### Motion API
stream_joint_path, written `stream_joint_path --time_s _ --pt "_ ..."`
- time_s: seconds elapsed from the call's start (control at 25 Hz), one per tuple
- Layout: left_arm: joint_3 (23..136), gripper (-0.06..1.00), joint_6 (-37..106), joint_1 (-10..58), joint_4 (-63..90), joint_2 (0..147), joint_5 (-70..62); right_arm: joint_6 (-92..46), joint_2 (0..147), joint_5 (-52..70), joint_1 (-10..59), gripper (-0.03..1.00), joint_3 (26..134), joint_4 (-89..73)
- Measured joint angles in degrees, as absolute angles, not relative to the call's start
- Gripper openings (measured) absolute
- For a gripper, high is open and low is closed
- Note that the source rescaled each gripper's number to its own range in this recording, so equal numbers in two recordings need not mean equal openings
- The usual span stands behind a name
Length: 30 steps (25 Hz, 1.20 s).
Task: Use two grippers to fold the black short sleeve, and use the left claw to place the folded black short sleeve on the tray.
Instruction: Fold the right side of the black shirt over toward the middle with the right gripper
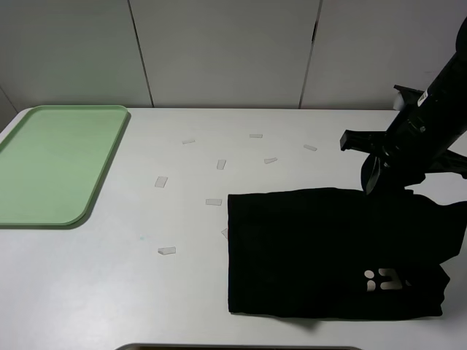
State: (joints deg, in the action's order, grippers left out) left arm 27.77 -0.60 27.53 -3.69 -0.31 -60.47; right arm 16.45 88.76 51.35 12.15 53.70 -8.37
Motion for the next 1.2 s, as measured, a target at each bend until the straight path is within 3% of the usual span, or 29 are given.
stream_joint_path --time_s 0.08,0.24,0.32,0.52,1.2 --pt "27.77 1.00 -0.60 27.53 -3.69 -0.31 -60.47 13.55 88.76 51.28 12.15 0.23 53.70 -8.82" --pt "27.77 1.00 -0.60 27.53 -3.69 -0.31 -60.47 5.10 88.76 49.76 12.15 0.79 53.70 -12.09" --pt "27.77 1.00 -0.60 27.53 -3.69 -0.31 -60.47 0.89 88.76 48.54 12.15 0.93 53.70 -14.67" --pt "27.77 1.00 -0.60 27.53 -3.69 -0.31 -60.47 -4.26 88.76 46.09 12.15 1.00 53.70 -19.23" --pt "27.77 1.00 -0.60 27.53 -3.73 -0.31 -60.47 3.03 88.76 46.55 5.28 1.00 50.86 -5.98"
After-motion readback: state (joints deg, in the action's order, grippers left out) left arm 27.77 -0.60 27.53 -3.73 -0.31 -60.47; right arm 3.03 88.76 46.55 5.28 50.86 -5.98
